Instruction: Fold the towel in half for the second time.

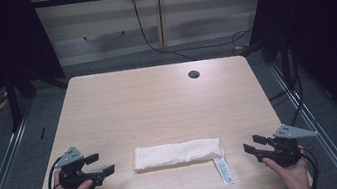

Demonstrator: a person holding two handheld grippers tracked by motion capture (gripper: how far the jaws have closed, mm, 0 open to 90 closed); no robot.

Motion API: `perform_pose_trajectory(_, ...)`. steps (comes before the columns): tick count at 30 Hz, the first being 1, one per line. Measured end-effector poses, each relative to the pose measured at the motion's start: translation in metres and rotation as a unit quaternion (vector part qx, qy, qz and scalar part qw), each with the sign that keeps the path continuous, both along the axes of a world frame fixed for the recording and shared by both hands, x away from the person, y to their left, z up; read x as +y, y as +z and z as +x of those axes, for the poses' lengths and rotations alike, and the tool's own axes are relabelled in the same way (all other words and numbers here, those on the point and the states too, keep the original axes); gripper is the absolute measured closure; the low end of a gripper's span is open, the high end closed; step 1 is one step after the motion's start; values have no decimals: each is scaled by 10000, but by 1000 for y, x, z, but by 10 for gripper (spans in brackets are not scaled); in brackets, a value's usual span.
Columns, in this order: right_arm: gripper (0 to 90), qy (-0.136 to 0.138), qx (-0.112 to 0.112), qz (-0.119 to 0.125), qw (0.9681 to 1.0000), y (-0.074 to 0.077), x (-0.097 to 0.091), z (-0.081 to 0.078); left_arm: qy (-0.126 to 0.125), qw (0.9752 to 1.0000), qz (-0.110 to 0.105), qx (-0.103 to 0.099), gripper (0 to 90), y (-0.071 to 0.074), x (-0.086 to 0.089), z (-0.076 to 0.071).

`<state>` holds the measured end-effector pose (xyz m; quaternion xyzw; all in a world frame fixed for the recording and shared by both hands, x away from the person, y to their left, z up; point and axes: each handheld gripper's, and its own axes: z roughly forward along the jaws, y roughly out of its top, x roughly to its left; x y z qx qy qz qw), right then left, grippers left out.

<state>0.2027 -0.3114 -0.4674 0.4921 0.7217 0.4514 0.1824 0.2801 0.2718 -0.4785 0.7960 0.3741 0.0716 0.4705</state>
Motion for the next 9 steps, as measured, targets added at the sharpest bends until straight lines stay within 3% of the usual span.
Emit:
perform_pose_trajectory(2, 451, -43, 28, 56, 10000, -1, -2, 0, 223, 9995, 185, 107, 164, -4, 2, 3)
perform_pose_trajectory(6, 438, -69, 62, 12, 10000, -5, 0, 0, 225, 9992, 83, 324, 168, -16, 7, 5)
perform_pose_trajectory(9, 402, -162, 159, -296, 9993, -11, 3, 2, 196, 9994, 40, 290, 168, -16, 8, 4)
